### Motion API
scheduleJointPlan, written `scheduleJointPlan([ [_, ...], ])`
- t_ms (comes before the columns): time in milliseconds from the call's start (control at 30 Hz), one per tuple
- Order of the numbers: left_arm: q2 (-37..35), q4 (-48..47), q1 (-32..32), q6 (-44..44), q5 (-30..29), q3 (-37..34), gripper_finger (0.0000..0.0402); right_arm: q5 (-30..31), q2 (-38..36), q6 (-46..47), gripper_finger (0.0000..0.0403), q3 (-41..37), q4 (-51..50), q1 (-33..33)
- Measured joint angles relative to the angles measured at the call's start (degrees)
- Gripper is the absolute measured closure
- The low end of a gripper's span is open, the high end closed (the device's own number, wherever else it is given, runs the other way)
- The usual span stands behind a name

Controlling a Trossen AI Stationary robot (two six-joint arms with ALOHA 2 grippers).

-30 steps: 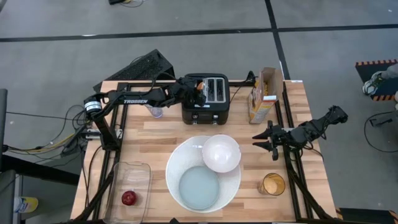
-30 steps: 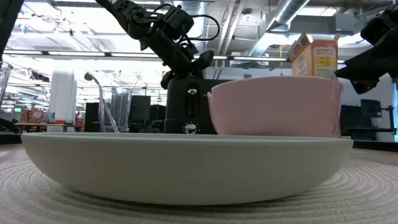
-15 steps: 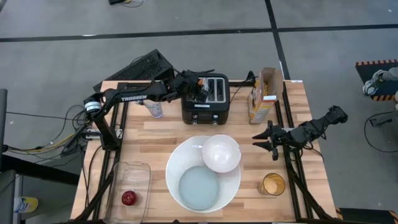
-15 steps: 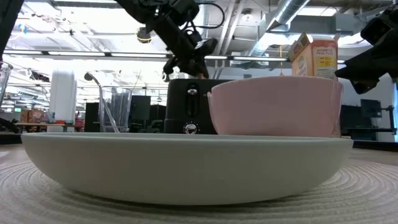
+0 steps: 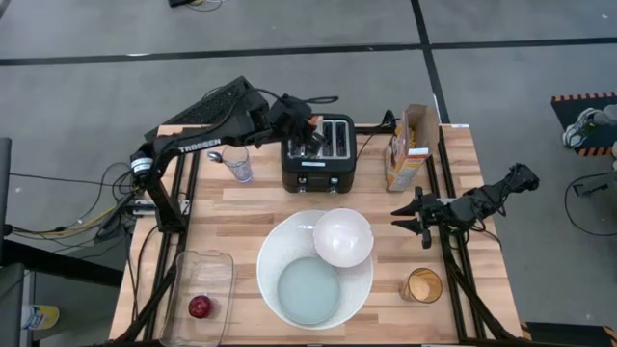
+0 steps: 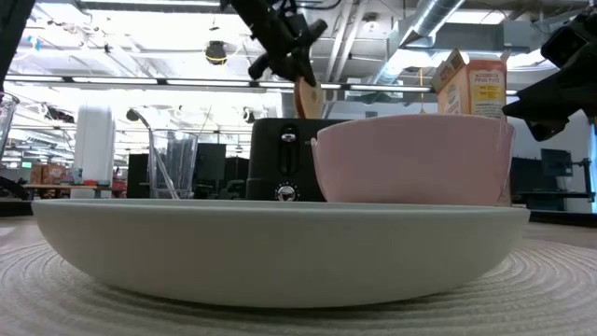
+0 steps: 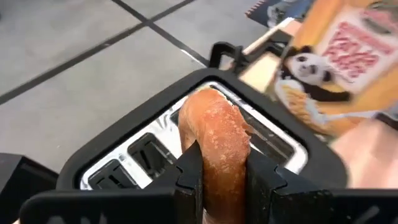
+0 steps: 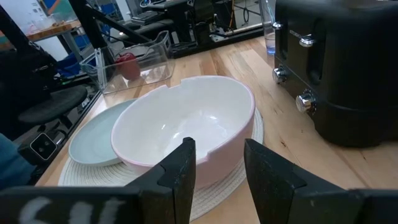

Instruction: Arrange a breakfast setting

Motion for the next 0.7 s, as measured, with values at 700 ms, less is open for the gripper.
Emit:
scheduleJointPlan([
  [700, -7.38, -23.26, -3.06, 7.52, 19.18, 7.04, 0.0345, 0.00, 0.02, 0.00, 0.0243, 0.00, 0.00, -0.02],
])
